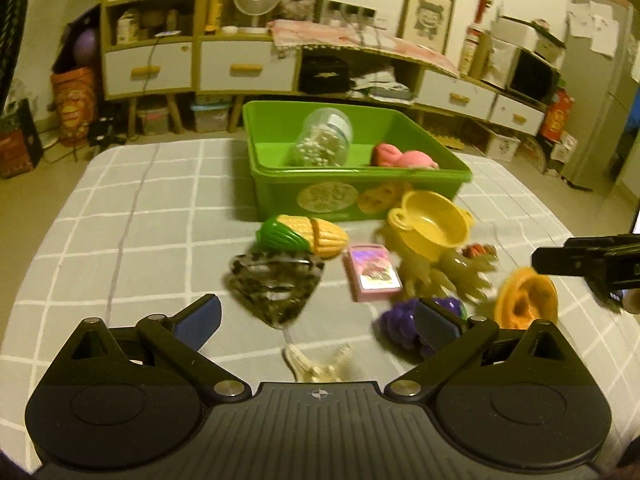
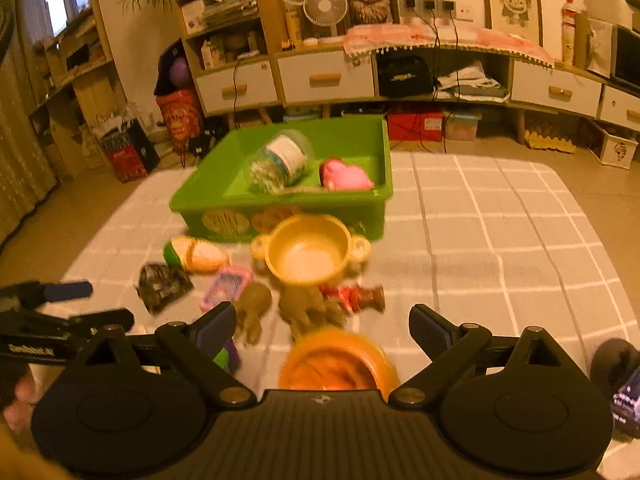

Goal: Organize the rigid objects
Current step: 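Withdraw both tools from the bin back over the remaining toys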

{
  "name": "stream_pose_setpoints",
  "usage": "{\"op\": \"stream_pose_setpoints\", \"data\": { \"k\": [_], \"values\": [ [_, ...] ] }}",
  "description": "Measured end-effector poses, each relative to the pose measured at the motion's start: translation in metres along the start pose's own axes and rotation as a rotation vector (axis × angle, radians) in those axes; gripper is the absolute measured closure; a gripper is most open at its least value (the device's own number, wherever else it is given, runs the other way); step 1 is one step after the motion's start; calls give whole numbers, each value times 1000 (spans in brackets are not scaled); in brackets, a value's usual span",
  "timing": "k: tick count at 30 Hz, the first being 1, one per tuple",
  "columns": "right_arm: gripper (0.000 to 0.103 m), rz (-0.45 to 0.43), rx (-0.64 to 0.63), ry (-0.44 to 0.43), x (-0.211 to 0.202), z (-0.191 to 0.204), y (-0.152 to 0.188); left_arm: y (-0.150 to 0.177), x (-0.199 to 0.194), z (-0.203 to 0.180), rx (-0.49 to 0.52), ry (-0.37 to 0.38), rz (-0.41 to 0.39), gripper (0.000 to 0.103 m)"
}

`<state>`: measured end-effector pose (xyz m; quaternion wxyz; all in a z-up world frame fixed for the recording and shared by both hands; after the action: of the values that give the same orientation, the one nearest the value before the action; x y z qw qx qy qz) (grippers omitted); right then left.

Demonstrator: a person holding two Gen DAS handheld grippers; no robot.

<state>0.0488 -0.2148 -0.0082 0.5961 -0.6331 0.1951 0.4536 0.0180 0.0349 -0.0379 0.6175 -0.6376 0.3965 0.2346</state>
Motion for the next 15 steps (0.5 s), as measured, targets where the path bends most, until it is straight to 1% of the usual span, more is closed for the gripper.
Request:
{"op": "stream_pose_setpoints", "data": {
  "k": [6,11,15],
  "values": [
    [32,43,-32,22,10,-6,19,6,-1,-18,61,59,-24,2],
    [32,73,-62,40,18,-6,32,11,7,-38,99,132,-4,2],
    [32,91,-85,42,23,-4,40,15,17,-53,133,144,16,2]
  ]
}}
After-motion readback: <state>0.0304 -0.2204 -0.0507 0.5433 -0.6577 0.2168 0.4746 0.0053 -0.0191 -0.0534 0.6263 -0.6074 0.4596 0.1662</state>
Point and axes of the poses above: each gripper's, at about its wrist camera, not at the fingertips, and x roughly the way its jaws point, z to its left, y to its underside, the point moved 3 cm from there along x, roughly the way its jaws point, and after that the axes turned 11 degrees about z, right-handed, at the moved point
